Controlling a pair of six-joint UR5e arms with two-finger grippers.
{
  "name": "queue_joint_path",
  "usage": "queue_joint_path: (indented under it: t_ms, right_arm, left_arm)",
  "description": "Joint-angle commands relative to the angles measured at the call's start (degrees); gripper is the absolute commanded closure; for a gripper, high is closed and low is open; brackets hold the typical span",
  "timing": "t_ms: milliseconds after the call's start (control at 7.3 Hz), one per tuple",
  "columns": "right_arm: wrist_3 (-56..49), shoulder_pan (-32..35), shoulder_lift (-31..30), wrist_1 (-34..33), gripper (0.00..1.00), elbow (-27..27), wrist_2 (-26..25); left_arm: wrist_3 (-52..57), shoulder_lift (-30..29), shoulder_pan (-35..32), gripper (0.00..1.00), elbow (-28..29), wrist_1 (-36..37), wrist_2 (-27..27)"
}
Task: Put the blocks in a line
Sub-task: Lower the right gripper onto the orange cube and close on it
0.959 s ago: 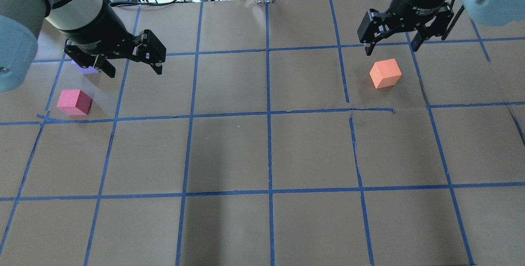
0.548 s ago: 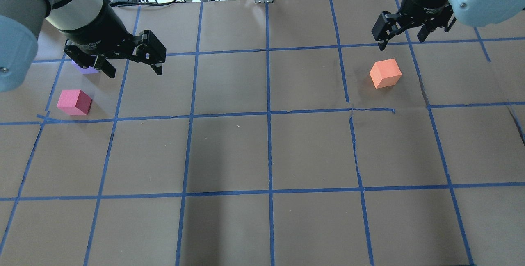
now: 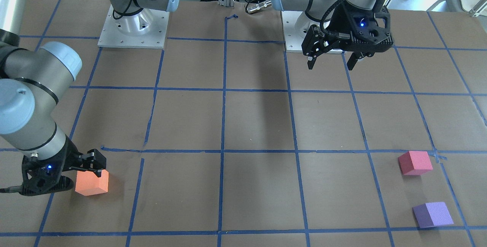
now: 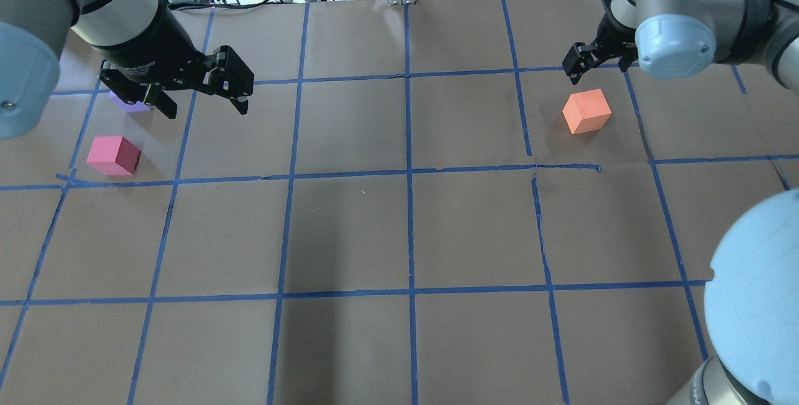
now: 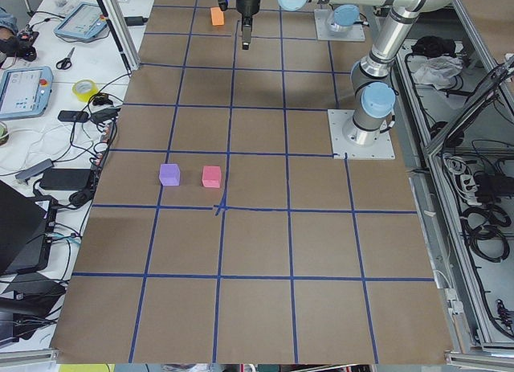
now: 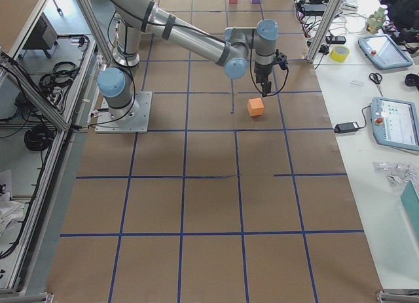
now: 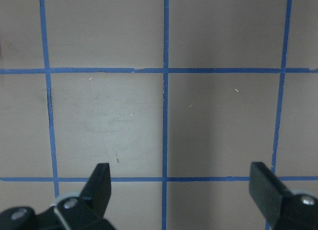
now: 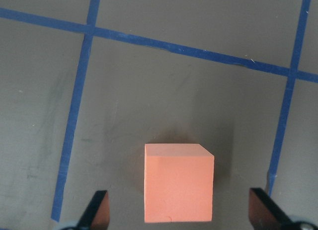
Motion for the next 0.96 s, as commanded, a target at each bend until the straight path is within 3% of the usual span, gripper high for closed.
queue_joint_path:
  t_ms: [0,274,411,548,822]
  right_arm:
    - [-0.3,0.0,4.8,-2.9,0.00,0.1,-0.7]
    - [0.4,-0.1,6.2,-2.9,0.00,0.1,-0.9]
    - [0.7,-0.3,6.4,-2.9,0.08,0.1,0.0]
    - [0.7,-0.9,6.5,-3.0,0.55,0.2,-0.1]
    - [0.6,-1.0,6.5,-2.4,1.00,0.2,-0.1]
  left_arm:
    - [0.0,-0.1,0.0,0.00,0.0,0.0,0.0]
    - [0.0,0.0,0.0,0.00,0.0,0.0,0.0]
    - [0.0,0.0,0.0,0.00,0.0,0.0,0.0]
    - [0.0,0.0,0.0,0.00,0.0,0.0,0.0]
    - [-0.1,0.0,0.0,0.00,0.0,0.0,0.0]
